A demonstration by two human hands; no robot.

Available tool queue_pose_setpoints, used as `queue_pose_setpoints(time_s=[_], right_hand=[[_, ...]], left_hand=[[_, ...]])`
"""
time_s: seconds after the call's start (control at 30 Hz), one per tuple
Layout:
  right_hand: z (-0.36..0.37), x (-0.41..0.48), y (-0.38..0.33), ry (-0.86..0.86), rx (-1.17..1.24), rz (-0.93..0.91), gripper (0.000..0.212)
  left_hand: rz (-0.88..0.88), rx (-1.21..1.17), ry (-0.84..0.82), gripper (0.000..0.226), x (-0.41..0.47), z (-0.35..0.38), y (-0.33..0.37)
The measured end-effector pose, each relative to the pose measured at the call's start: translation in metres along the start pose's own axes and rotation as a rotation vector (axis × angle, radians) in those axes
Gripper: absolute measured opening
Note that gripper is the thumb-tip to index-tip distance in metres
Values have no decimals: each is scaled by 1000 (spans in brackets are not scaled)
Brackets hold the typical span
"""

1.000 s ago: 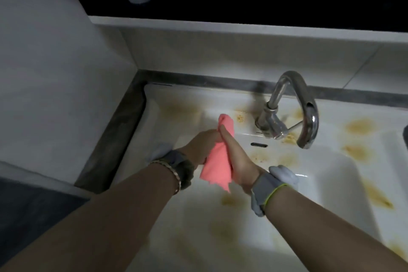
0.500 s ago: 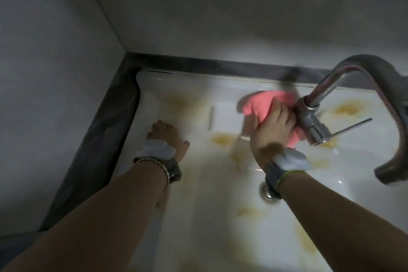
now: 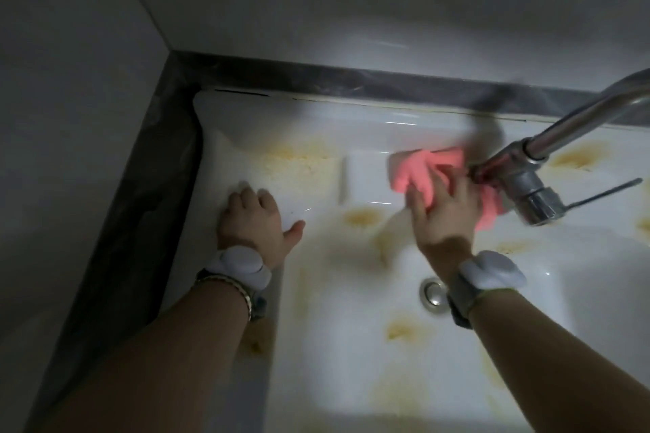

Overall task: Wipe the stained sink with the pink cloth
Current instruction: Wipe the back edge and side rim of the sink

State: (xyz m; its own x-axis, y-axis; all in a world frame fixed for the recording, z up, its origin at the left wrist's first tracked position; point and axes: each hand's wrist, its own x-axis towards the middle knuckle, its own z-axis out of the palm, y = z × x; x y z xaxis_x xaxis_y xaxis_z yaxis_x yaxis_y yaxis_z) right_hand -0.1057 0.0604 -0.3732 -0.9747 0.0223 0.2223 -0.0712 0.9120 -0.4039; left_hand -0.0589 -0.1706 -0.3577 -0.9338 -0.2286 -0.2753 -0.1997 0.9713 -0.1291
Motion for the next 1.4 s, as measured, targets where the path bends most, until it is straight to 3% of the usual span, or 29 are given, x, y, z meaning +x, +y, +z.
queue_pose_setpoints(time_s=[0.17, 0.37, 0.5, 0.63, 0.7, 0.73, 0.8, 0.87, 0.9, 0.97, 1.03, 1.1, 1.17, 1.3, 1.37, 1.4], right_hand=[[9, 6, -13, 36, -83, 176, 55], [-5, 7, 7, -148, -52, -187, 57], [-12, -23, 24, -3, -49, -25, 54], [6, 7, -4, -2, -74, 212, 57], [11, 18, -16, -11, -100, 238, 57], [9, 15, -17, -38, -87, 189, 55], [0, 0, -5, -131, -62, -85, 50], [-9, -5, 14, -161, -64, -284, 49], [-10, -4, 19, -149, -61, -262, 49], [-5, 5, 13, -22, 49, -4, 43], [1, 20, -13, 217, 388, 391, 36], [1, 34, -40, 450, 608, 601, 34], [8, 47, -61, 505, 594, 646, 41], [23, 49, -87, 447, 519, 616, 54], [19, 39, -85, 434, 538, 559, 44], [11, 36, -82, 484, 574, 551, 29]], left_hand=[[-19, -12, 19, 80, -6, 3, 3], [-9, 0, 34, 75, -7, 2, 5], [-21, 16, 39, 75, -7, 2, 6], [-23, -9, 50, 74, -4, 2, 6], [-28, -33, 35, 74, -6, 0, 6], [-33, -47, 20, 73, -8, -1, 6], [-24, -84, 18, 66, -11, -5, 0], [87, -185, 134, 49, -9, -10, -18], [163, -205, 182, 42, -6, -11, -31], [178, -220, 298, 38, 0, -8, -55], [116, -297, 369, 41, 3, -5, -65], [151, -288, 390, 38, 5, 7, -60], [194, -287, 385, 40, 8, 11, -58], [214, -293, 444, 48, 9, 12, -62], [210, -263, 470, 48, 8, 17, -61], [208, -264, 468, 48, 8, 16, -60]])
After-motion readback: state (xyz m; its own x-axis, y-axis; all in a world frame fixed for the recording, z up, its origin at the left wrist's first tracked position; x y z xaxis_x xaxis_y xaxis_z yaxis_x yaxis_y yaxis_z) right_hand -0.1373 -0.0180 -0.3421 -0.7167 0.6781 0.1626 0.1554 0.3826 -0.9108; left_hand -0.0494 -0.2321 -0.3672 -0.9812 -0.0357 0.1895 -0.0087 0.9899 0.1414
